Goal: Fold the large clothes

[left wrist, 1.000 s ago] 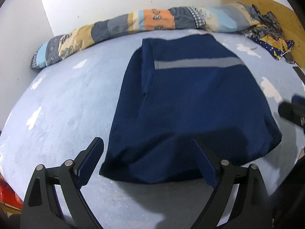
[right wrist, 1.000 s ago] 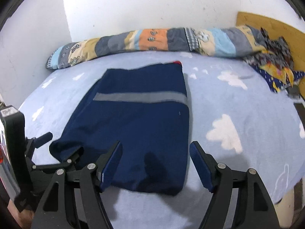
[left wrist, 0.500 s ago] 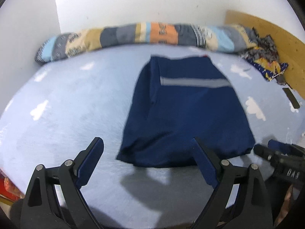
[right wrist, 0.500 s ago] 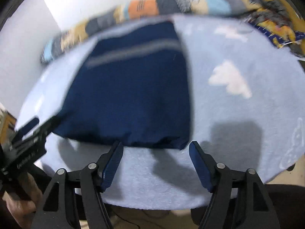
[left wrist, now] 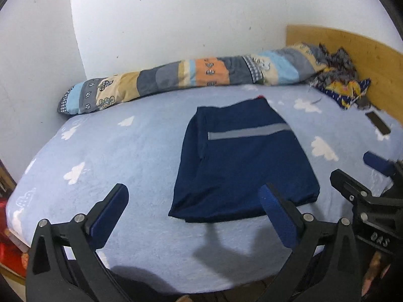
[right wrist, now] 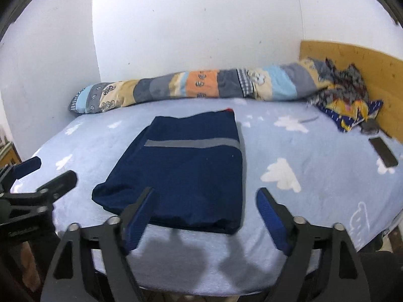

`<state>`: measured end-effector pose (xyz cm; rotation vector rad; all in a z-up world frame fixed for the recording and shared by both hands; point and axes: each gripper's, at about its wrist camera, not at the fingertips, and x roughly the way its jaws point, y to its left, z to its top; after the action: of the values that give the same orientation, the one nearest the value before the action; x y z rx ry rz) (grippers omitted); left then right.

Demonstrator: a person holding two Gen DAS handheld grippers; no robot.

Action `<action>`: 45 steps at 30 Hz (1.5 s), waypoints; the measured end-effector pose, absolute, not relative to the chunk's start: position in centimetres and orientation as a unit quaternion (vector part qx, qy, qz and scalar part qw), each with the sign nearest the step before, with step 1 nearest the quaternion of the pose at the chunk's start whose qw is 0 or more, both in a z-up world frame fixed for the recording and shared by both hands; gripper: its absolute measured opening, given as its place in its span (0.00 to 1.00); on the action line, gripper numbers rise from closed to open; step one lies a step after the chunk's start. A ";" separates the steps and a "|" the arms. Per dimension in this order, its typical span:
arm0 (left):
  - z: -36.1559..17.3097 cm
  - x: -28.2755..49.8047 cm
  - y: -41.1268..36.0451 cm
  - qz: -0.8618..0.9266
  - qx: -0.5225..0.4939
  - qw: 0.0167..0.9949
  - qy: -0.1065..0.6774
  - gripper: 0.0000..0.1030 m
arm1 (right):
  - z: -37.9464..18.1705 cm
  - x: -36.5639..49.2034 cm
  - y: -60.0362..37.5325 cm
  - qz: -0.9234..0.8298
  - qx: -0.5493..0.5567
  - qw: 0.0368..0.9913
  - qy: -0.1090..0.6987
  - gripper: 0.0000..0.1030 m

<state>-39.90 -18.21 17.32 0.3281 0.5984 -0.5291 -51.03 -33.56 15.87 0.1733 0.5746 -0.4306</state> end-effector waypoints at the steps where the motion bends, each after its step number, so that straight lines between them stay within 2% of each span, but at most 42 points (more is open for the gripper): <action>1: 17.2 -39.9 -18.4 -0.255 0.161 0.907 0.294 1.00 | 15.9 -50.9 -33.4 -0.213 0.078 0.932 0.282 0.88; 20: 15.8 -37.8 -18.5 -0.217 0.180 0.893 0.351 1.00 | 14.7 -49.6 -32.6 -0.204 0.061 0.926 0.311 0.88; 45: 15.1 -37.1 -18.3 -0.209 0.192 0.886 0.366 1.00 | 14.5 -49.5 -33.0 -0.199 0.063 0.926 0.316 0.88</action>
<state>-37.10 -18.32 15.11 0.3991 0.7615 -0.4345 -49.52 -33.03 14.53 0.1284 0.6487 -0.4072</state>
